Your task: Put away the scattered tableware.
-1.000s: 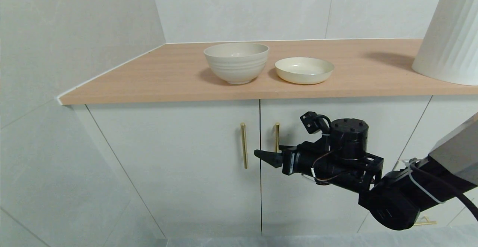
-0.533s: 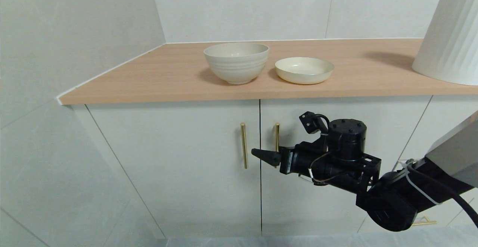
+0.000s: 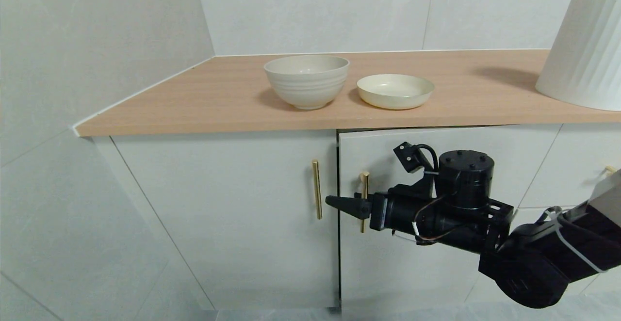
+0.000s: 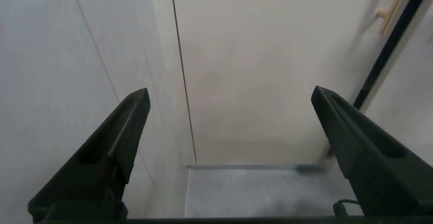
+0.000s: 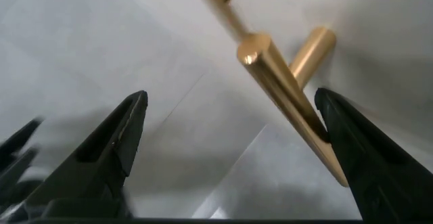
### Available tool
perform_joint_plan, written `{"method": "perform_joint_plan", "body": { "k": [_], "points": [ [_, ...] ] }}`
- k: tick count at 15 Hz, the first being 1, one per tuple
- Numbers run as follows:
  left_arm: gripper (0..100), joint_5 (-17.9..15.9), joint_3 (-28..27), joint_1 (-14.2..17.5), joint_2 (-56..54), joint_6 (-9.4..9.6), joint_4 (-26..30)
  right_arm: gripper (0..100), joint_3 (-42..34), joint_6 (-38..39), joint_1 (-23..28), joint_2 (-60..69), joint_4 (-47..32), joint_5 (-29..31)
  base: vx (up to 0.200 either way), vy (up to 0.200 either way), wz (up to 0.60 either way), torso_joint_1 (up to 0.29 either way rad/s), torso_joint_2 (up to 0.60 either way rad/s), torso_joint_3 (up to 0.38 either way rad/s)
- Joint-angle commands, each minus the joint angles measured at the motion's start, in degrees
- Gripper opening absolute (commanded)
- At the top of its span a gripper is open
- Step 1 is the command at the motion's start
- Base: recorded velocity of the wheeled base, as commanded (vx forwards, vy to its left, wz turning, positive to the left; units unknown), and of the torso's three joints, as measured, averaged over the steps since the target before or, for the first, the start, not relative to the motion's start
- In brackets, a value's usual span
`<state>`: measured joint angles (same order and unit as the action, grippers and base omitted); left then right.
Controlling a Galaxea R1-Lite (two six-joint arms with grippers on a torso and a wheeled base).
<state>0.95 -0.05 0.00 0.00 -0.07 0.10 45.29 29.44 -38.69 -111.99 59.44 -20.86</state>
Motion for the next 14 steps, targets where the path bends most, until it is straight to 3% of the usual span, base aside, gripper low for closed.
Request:
{"method": "perform_joint_plan", "body": {
  "k": [1,7,14],
  "points": [
    [100,0.02,0.05,0.00,0.09,-0.01,-0.01,100,-1.69,0.18,0.20,3.80,-1.35,-3.22,0.000,0.000,0.00,0.000,0.00,0.000],
    [100,0.02,0.05,0.00,0.09,-0.01,-0.01,100,-3.72,0.97,1.43,9.69,-8.46,-12.54,0.000,0.000,0.00,0.000,0.00,0.000],
    [100,-0.16,-0.04,0.00,0.00,0.42,-0.27,100,-3.98,0.97,1.78,10.31,-10.66,-14.83,0.000,0.000,0.00,0.000,0.00,0.000]
  ]
}}
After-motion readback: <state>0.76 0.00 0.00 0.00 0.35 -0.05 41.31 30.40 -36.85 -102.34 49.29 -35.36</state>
